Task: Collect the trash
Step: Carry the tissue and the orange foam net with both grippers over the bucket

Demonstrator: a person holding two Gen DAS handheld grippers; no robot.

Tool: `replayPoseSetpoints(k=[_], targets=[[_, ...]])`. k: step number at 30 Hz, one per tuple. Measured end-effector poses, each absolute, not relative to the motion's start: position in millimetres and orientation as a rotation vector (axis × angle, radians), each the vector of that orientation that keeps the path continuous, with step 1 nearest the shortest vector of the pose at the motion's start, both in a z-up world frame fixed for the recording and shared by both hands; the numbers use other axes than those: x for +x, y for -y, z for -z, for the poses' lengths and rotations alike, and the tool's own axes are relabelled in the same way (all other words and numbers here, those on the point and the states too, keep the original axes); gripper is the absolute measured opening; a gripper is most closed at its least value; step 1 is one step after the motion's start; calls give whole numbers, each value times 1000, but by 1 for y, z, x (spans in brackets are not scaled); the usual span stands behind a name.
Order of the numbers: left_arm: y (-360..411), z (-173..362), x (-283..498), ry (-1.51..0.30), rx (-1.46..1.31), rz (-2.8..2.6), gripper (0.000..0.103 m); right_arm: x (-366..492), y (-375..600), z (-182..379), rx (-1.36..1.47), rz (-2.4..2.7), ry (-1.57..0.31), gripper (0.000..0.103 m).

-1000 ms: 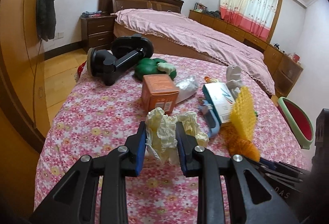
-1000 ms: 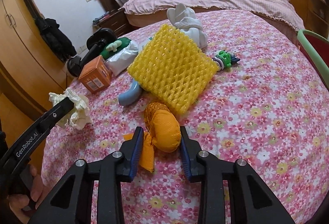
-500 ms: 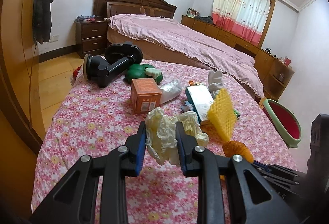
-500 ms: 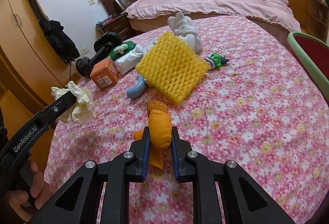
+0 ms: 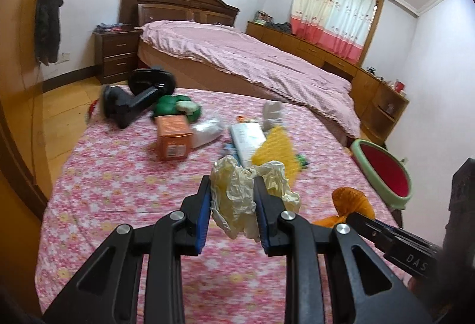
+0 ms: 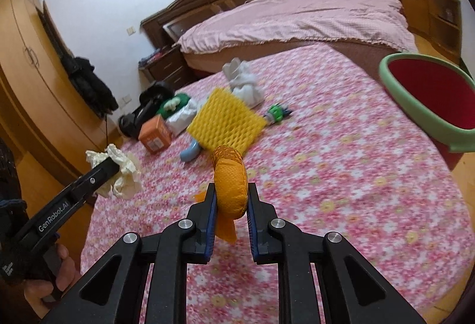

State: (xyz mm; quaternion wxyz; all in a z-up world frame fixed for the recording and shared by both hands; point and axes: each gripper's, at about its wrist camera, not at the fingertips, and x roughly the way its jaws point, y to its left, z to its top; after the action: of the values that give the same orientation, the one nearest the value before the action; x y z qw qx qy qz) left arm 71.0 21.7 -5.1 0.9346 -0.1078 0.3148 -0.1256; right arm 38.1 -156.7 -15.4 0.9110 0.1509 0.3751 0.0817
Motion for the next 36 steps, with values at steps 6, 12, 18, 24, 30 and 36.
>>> replayPoseSetpoints(k=[6, 12, 18, 24, 30, 36], targets=[[10, -6, 78, -658, -207, 331, 27, 33, 192, 5, 366, -118, -741, 18], [45, -9, 88, -685, -182, 387, 27, 31, 231, -4, 413, -64, -701, 18], [82, -16, 100, -711, -160, 447, 27, 26, 271, -13, 442, -9, -668, 18], [132, -23, 114, -726, -121, 515, 27, 25, 315, -18, 469, 35, -633, 18], [189, -22, 130, -776, -74, 585, 27, 28, 357, -15, 489, 80, -615, 18], [241, -17, 144, -807, -34, 651, 27, 32, 394, -6, 525, 126, -619, 18]])
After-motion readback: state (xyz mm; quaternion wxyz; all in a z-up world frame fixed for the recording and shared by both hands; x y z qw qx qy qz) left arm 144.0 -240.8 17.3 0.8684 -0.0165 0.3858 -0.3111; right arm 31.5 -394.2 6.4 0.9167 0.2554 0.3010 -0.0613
